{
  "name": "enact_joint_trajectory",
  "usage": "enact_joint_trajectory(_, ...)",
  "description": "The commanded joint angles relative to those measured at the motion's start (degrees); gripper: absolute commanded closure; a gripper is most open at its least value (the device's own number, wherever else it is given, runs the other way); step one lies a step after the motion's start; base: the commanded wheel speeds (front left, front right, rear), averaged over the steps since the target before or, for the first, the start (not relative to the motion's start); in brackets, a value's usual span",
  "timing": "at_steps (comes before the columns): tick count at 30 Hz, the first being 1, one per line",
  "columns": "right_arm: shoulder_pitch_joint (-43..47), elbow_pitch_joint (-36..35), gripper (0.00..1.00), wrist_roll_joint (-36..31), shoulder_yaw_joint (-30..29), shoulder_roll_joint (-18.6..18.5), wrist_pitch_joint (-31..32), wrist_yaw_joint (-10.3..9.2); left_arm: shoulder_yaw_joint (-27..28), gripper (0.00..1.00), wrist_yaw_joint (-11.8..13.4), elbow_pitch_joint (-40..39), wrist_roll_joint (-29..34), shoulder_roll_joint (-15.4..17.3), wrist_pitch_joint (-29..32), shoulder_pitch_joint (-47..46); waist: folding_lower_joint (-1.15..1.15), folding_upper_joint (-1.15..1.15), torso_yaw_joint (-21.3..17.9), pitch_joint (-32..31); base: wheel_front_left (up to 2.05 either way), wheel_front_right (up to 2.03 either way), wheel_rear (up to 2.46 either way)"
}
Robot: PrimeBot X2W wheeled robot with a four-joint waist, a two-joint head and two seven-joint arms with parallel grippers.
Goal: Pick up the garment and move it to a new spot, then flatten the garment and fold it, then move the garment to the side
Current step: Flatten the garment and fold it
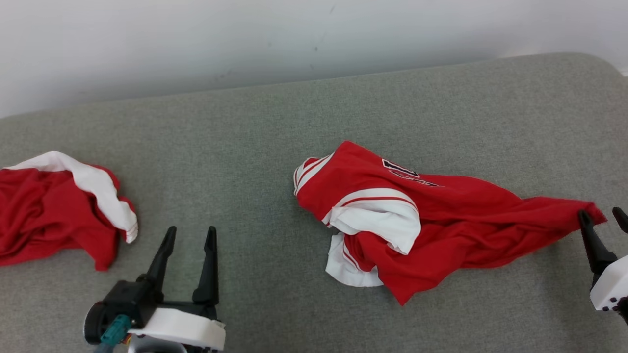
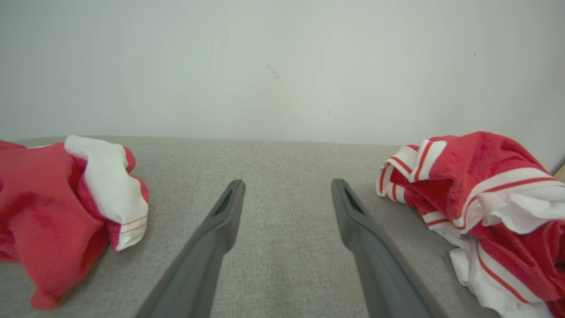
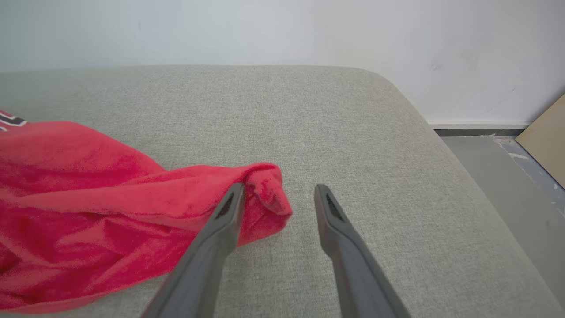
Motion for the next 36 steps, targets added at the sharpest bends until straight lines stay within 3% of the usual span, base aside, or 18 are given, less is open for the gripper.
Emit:
enact_joint_trajectory(1, -0.5, 0.3, 0.0, 0.1, 0.4, 0.3, -0.6, -0.1, 0.0, 0.0, -0.2, 0.2, 0.0, 0.3, 0.0, -0.4, -0.01, 0.0, -0.1, -0.9, 0.0, 0.0, 0.0)
enact_joint_trajectory(7, 0.7, -1.9, 0.0, -0.8, 0.5, 1.4, -5.4, -0.11, -0.4, 0.0, 0.1, 0.6, -0.9, 0.2, 0.0, 1.0, -0.01, 0.0, -0.9, -4.4, 0.0, 0.0, 0.0)
enact_joint_trajectory(17, 6.8, -12.8, 0.0, -4.4, 2.4, 6.7, -8.2, -0.11, -2.3, 0.0, 1.4, 0.4, -3.6, 0.2, 0.0, 2.9, -0.01, 0.0, -0.4, -8.7, 0.0, 0.0, 0.0)
enact_joint_trajectory(25, 6.7, -15.0, 0.0, -6.9, 10.0, 8.5, -2.8, -0.11, -4.1, 0.0, 2.4, 0.4, -5.2, 0.1, 0.0, 3.3, -0.01, 0.0, 3.3, -9.7, 0.0, 0.0, 0.0)
enact_joint_trajectory(30, 7.0, -13.7, 0.0, -2.0, 13.2, 9.7, 4.2, -0.11, -4.7, 0.0, 2.9, 0.4, -5.6, 0.1, 0.0, 3.5, -0.01, 0.0, 6.2, -10.2, 0.0, 0.0, 0.0)
enact_joint_trajectory(36, 7.7, -13.8, 0.0, 5.6, 14.5, 11.1, 8.0, -0.1, -5.1, 0.0, 3.1, 0.4, -6.0, 0.1, 0.0, 3.5, -0.01, 0.0, 8.5, -9.7, 0.0, 0.0, 0.0)
